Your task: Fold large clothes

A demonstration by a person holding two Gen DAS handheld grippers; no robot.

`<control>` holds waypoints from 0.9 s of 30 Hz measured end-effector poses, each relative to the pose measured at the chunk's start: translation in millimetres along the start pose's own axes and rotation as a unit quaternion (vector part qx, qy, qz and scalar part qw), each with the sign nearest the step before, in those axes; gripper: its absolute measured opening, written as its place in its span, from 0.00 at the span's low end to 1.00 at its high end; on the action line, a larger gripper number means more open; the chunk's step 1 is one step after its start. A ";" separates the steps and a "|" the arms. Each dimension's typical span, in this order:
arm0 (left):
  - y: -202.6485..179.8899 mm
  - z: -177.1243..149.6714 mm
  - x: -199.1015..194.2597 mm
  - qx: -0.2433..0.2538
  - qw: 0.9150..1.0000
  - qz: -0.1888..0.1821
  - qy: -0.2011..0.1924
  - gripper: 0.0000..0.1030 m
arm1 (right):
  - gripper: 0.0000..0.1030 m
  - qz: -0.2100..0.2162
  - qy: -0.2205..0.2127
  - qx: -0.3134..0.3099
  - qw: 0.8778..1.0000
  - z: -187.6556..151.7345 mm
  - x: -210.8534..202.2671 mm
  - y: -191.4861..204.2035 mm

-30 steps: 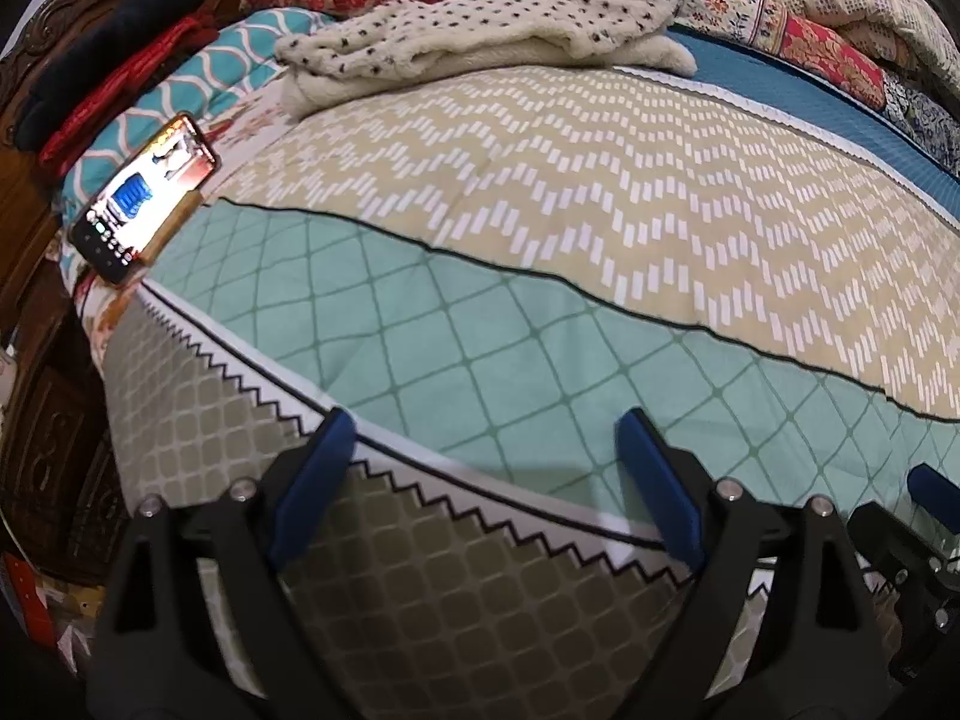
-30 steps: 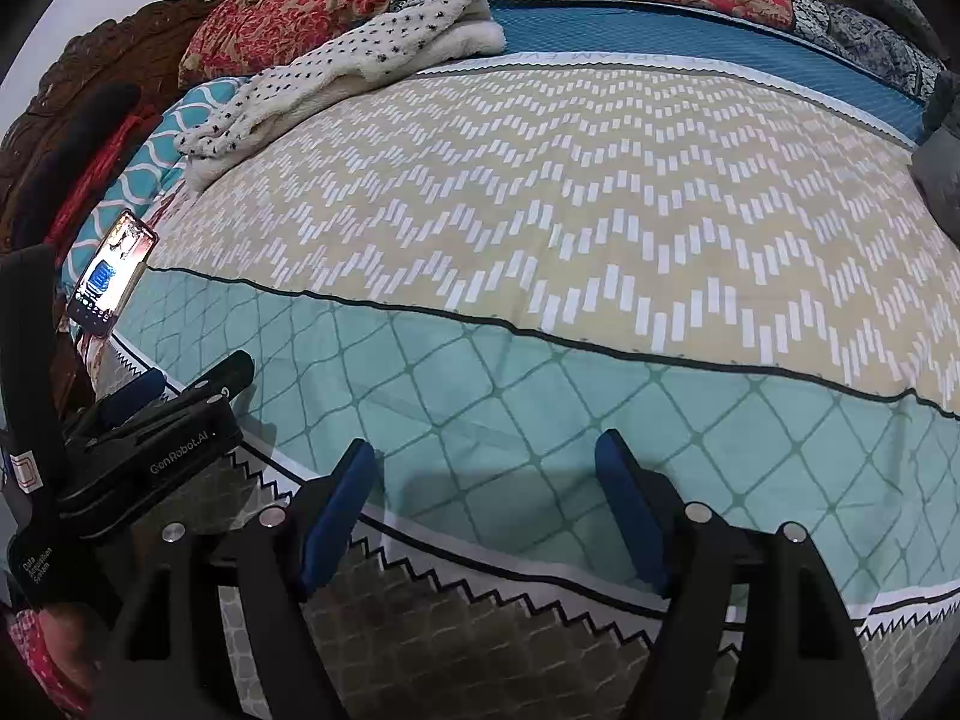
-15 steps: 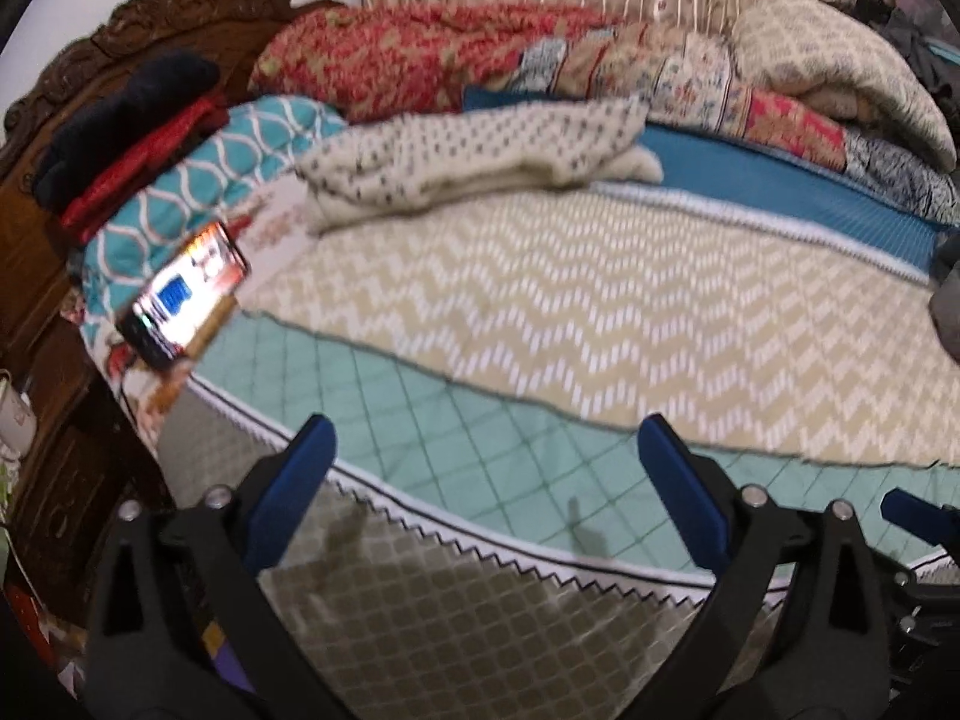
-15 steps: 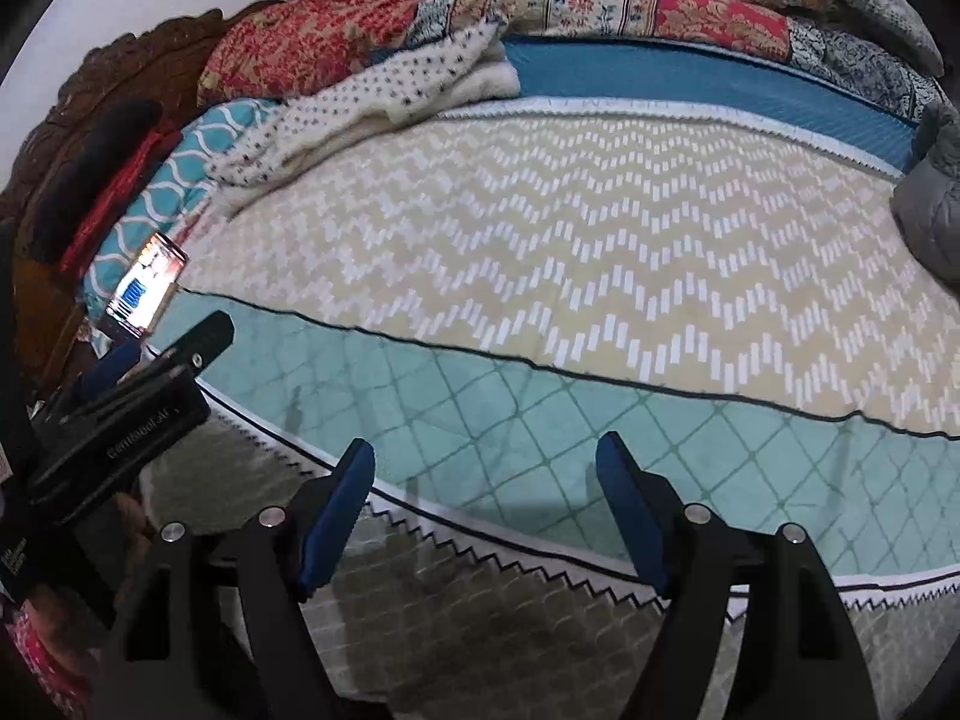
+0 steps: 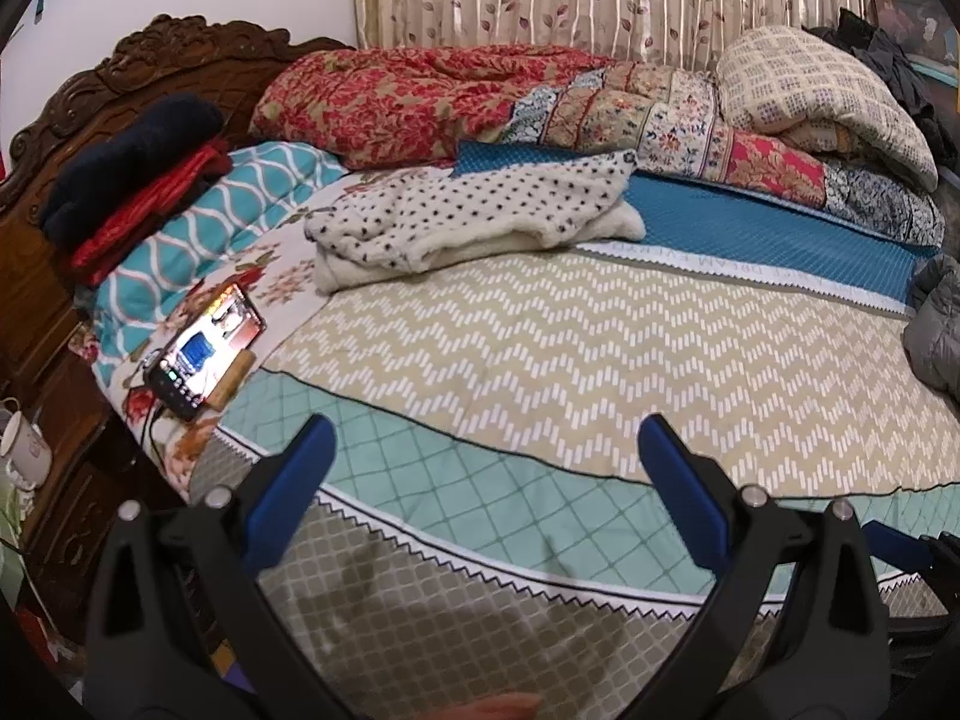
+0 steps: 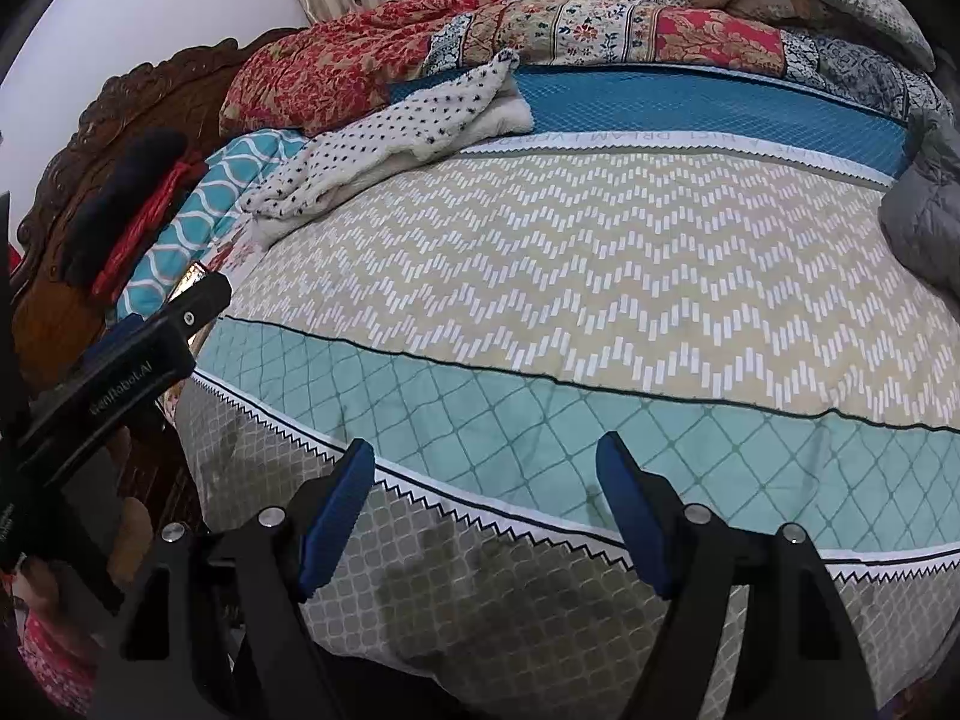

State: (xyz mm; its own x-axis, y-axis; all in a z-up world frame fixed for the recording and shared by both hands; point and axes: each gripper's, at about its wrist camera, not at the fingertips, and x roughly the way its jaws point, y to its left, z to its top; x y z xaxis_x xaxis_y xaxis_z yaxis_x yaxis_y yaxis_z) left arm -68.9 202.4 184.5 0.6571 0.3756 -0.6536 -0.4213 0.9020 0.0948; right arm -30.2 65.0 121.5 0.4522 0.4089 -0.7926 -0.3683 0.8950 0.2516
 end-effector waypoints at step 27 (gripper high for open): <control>-2.3 -9.2 6.6 0.038 0.998 0.012 0.056 0.94 | 0.13 0.001 0.020 -0.002 1.000 -13.4 8.8 5.6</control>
State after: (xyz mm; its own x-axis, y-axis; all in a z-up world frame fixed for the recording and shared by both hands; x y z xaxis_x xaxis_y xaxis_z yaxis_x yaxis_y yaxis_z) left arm -69.4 200.9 173.0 0.5716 0.3758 -0.7294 -0.3859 0.9076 0.1652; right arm -39.1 71.2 108.5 0.4183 0.4032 -0.8139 -0.3733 0.8932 0.2506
